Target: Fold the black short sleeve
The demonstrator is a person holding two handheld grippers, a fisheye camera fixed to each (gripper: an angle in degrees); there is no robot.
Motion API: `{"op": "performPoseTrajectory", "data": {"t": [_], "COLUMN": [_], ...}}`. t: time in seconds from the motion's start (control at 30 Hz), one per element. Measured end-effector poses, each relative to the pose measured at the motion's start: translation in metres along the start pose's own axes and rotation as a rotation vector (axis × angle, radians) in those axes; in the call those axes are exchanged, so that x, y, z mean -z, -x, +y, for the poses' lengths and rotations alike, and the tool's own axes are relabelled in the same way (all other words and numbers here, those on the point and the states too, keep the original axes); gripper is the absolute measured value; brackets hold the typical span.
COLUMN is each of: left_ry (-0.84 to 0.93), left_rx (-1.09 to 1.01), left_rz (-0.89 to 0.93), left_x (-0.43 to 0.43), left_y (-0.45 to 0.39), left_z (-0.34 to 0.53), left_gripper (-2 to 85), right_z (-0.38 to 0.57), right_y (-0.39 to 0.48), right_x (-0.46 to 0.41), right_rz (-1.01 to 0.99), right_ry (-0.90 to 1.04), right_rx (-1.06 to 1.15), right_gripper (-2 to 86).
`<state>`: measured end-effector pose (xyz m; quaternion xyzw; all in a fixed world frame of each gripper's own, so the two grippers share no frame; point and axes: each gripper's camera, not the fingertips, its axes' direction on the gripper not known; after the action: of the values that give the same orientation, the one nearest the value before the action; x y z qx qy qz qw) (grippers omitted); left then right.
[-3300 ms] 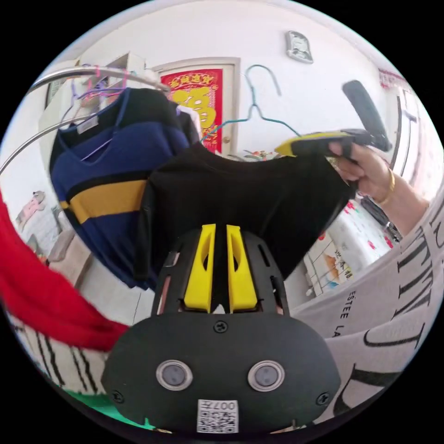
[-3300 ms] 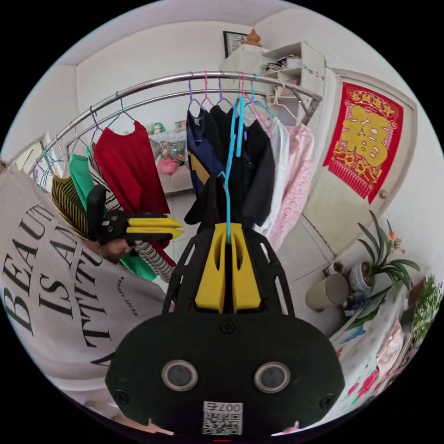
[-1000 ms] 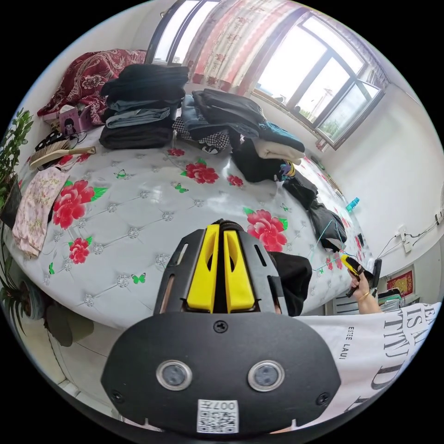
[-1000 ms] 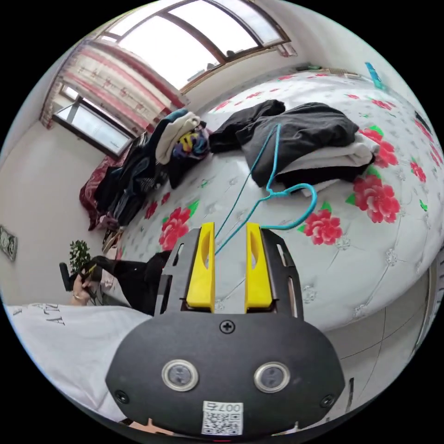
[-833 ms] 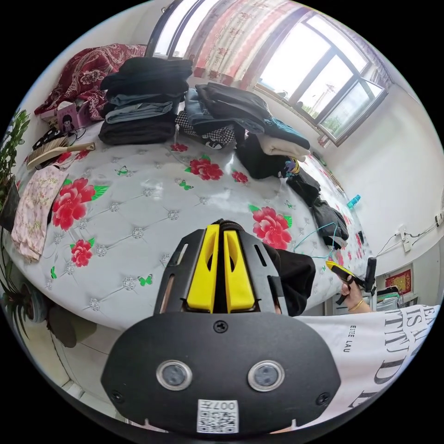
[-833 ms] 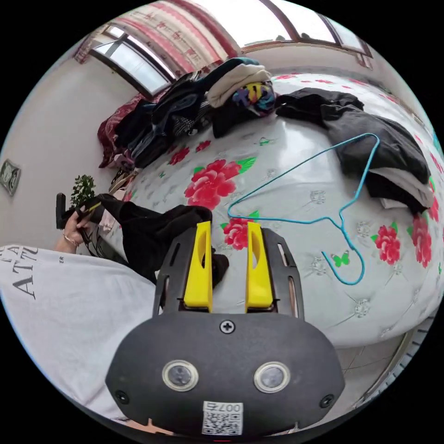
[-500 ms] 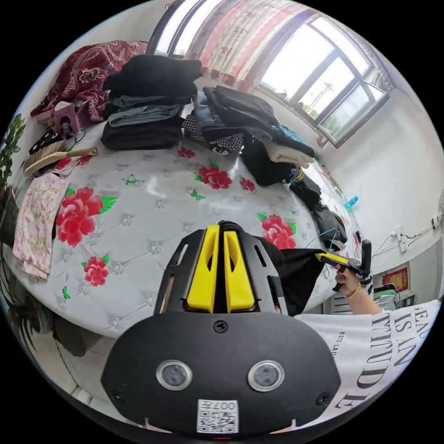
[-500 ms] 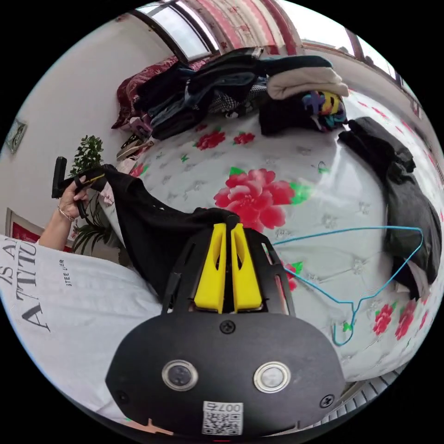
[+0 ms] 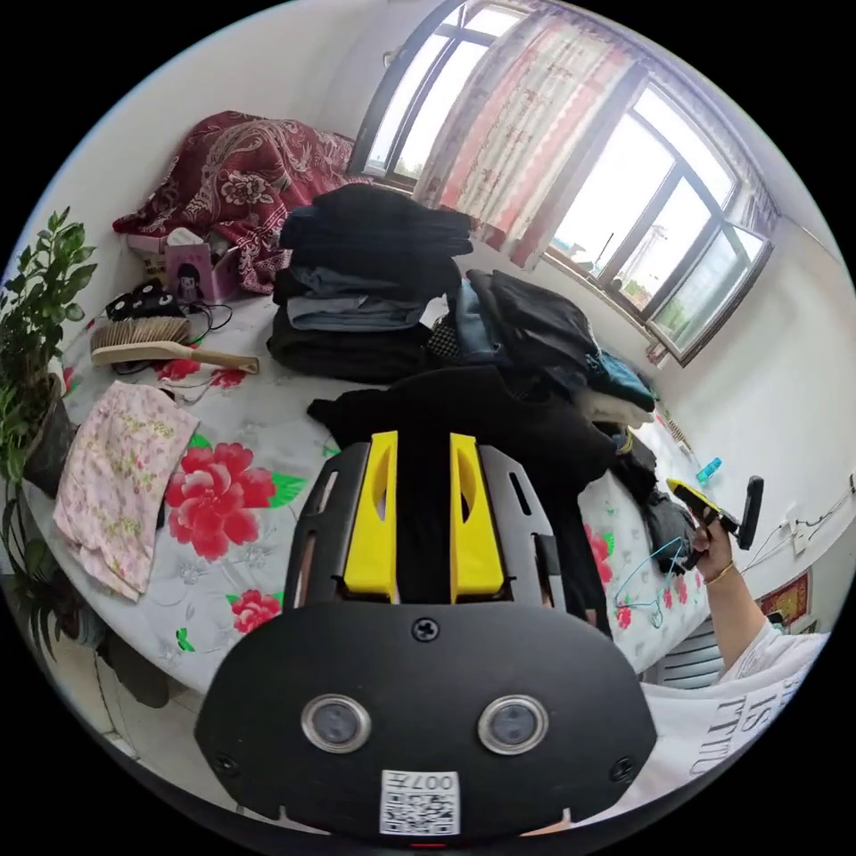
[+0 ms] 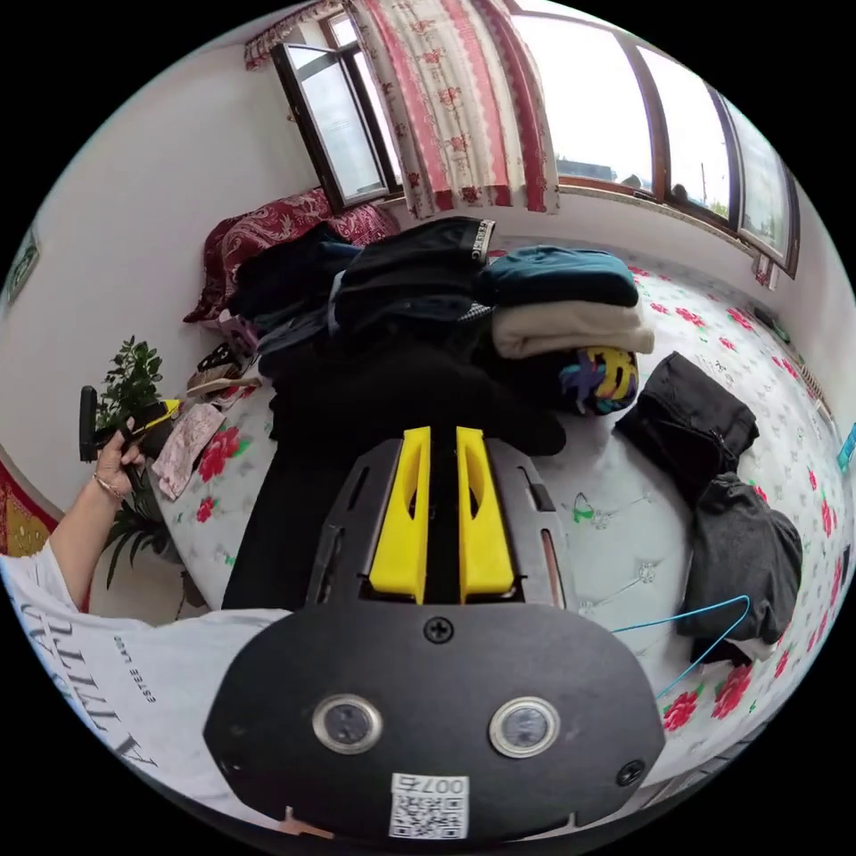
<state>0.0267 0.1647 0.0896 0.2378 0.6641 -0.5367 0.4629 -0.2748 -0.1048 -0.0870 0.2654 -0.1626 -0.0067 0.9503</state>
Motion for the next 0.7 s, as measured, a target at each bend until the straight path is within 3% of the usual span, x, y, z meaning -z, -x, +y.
{"op": "performPoseTrajectory", "data": {"t": [0.2,0.3,0.43,0.7], "left_ry": [0.282,0.374,0.408,0.396], "left_rx": [0.091,0.179,0.249,0.095], "left_rz": [-0.083,-0.117,-0.115,-0.142], "left_x": [-0.019,-0.021,-0.020,-0.031], "left_y": [0.010,0.008,0.000,-0.049], "left_z": [0.166,0.232,0.273,0.273], "left_gripper": [8.0,7.9,8.3,8.7], "right_z": [0.154,0.194,0.210,0.209], "right_y": [0.028,0.024,0.020,0.048], "right_x": [-0.023,-0.009,0.004,-0.012], "right_rz": [-0.050,-0.065,-0.054,-0.089], "right_ry": [0.297,0.321,0.327,0.353], "right_rx": [0.022,-0.036,-0.031,0.091], "right_gripper": [5.2,5.5,5.8,6.9]}}
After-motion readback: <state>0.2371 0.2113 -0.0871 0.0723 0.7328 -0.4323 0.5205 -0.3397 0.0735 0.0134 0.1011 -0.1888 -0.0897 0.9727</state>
